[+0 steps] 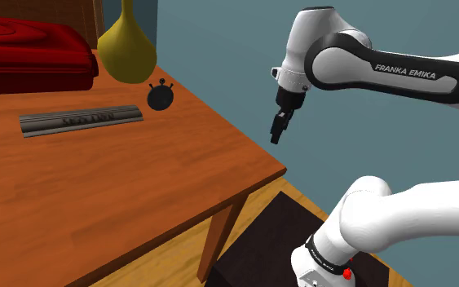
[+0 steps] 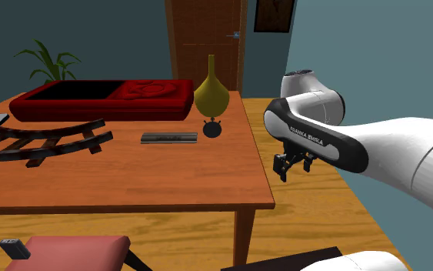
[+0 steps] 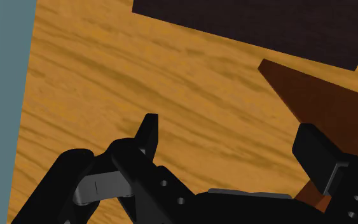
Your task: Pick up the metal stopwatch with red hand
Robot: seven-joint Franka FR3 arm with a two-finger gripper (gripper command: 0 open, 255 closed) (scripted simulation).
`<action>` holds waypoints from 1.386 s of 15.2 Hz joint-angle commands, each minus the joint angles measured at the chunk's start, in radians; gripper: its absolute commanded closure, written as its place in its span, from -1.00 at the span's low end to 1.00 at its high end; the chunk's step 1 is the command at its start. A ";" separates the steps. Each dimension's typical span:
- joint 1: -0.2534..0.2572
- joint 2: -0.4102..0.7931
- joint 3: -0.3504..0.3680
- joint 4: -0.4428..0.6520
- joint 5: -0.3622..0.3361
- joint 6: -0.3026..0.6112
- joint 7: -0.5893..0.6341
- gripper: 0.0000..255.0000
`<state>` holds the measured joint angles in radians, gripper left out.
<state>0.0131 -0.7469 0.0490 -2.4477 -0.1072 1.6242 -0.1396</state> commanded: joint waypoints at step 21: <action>0.052 0.674 0.164 0.743 0.118 -0.021 0.283 -1.00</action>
<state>0.0628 -0.1192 0.2081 -1.7652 0.0125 1.6152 0.1306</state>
